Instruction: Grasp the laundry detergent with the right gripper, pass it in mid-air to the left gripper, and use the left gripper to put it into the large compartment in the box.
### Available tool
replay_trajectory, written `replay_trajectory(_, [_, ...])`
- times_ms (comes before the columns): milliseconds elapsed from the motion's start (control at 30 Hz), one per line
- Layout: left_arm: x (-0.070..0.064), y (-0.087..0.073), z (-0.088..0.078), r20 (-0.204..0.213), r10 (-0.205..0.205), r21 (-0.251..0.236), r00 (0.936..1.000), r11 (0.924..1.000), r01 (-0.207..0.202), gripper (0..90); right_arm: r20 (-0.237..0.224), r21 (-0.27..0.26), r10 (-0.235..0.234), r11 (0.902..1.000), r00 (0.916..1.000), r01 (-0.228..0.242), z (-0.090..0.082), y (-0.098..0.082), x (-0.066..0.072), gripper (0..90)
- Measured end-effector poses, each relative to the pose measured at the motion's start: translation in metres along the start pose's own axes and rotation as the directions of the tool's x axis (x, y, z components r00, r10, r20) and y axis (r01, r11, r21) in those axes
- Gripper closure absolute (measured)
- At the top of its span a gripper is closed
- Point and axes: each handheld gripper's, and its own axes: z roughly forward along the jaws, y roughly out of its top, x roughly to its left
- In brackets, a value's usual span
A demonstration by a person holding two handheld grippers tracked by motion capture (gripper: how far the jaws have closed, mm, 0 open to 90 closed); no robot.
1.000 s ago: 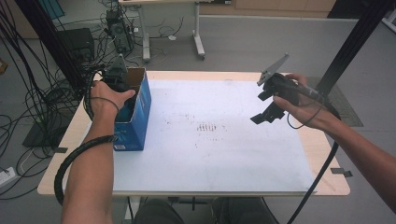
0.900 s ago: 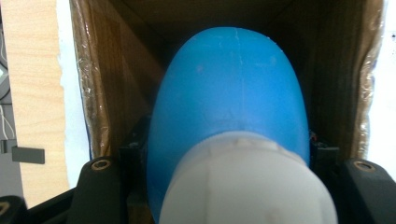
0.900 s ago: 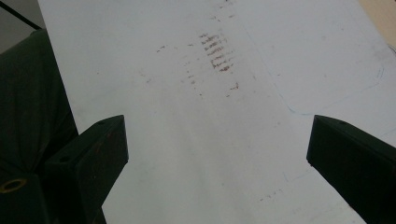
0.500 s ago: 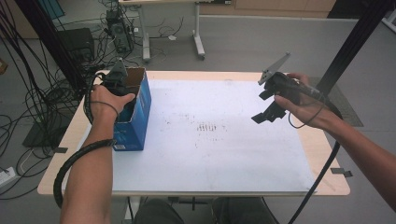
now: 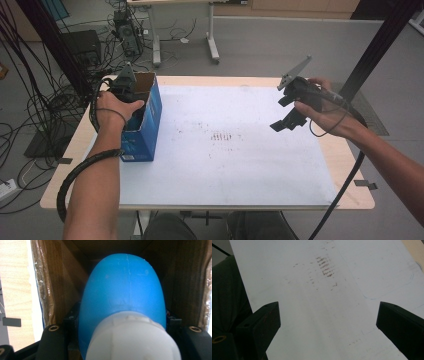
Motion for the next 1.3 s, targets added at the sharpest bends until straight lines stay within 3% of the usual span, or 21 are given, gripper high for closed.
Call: replay_trajectory(1300, [-0.0002,0.0001,0.0003,-0.001,0.0,-0.003,1.0,1.0,0.0,36.9,0.003,-0.002,0.0,1.0,1.0,0.0,-0.0003,0.0018,0.0001,5.5])
